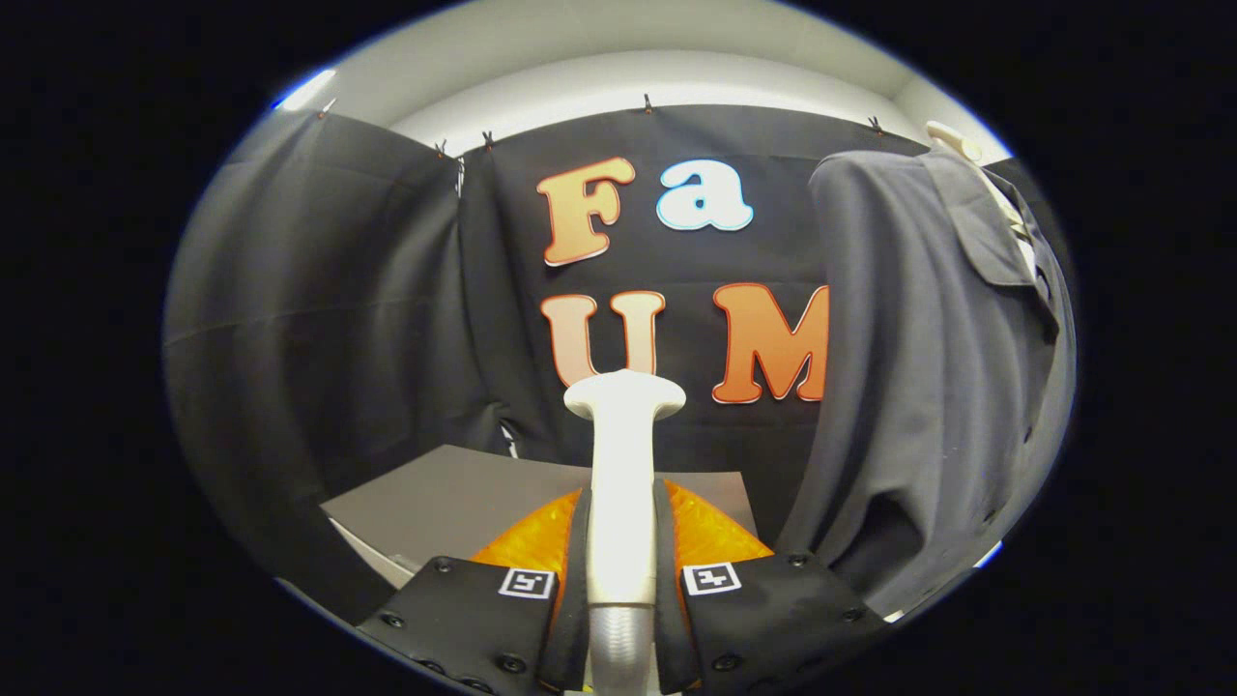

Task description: Iron the clothes twice with a garment steamer, once on the left side and once on the right side.

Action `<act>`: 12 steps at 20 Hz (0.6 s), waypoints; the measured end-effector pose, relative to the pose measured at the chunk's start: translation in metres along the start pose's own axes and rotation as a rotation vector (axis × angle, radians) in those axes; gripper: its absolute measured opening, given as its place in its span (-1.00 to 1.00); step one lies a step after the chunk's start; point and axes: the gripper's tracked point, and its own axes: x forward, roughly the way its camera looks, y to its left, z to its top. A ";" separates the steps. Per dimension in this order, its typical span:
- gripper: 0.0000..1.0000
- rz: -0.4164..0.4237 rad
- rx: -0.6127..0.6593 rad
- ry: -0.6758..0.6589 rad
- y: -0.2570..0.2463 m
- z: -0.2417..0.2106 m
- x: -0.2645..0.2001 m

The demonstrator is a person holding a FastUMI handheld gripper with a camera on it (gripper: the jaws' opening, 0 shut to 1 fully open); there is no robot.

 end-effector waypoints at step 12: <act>-0.31 0.085 -0.019 -0.179 -0.009 0.017 -0.203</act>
